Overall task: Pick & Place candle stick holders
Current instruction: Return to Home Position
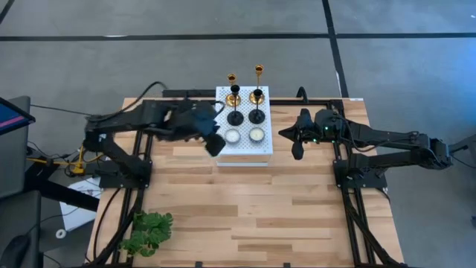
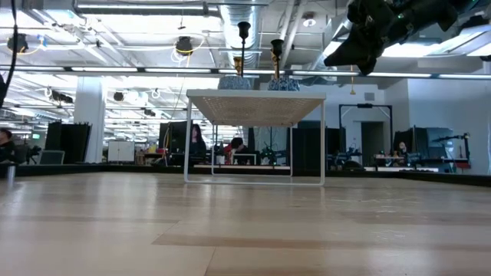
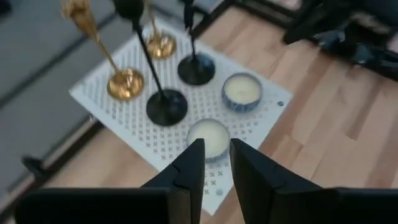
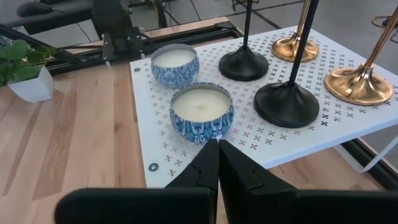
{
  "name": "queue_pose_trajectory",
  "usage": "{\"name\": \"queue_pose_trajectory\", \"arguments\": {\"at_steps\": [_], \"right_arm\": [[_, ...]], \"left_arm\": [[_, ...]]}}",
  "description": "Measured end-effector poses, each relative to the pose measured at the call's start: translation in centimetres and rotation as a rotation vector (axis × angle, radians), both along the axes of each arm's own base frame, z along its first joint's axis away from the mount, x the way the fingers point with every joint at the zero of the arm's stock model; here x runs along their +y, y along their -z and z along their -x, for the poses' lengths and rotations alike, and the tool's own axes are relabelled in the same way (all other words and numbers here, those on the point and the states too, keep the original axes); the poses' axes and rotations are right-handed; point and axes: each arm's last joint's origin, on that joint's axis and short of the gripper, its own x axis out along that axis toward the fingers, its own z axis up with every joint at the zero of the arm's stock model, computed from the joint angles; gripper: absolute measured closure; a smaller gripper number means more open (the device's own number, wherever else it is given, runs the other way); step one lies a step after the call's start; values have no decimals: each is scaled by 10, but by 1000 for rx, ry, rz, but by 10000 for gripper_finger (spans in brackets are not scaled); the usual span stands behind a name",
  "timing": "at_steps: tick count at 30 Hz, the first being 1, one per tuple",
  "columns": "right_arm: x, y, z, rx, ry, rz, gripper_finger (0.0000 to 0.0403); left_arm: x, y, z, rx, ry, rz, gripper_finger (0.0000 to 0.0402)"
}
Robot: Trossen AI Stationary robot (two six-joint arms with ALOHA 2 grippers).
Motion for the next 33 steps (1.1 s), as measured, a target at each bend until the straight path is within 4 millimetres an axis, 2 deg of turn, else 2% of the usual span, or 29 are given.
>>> {"name": "queue_pose_trajectory", "arguments": {"at_steps": [3,6,9,16,20,27,33], "right_arm": [[0,-1,-1,-14,-1,4,403],[1,-5,-2,-52,-7,13,403],[3,-10,-3,-104,-17,27,403],[12,-19,2,-153,-73,82,403],[17,-26,9,-193,-91,93,403],[21,-37,24,-262,-90,91,403],[24,-48,36,-175,-44,49,403]], "left_arm": [[-13,-8,16,-30,38,-85,338],[-26,-8,26,-36,65,-145,369],[-40,0,29,-22,78,-205,395],[-64,23,39,14,120,-327,398],[-65,30,52,-24,135,-322,398],[-53,40,76,-186,213,-305,399],[-45,51,93,-357,388,-313,399]]}}
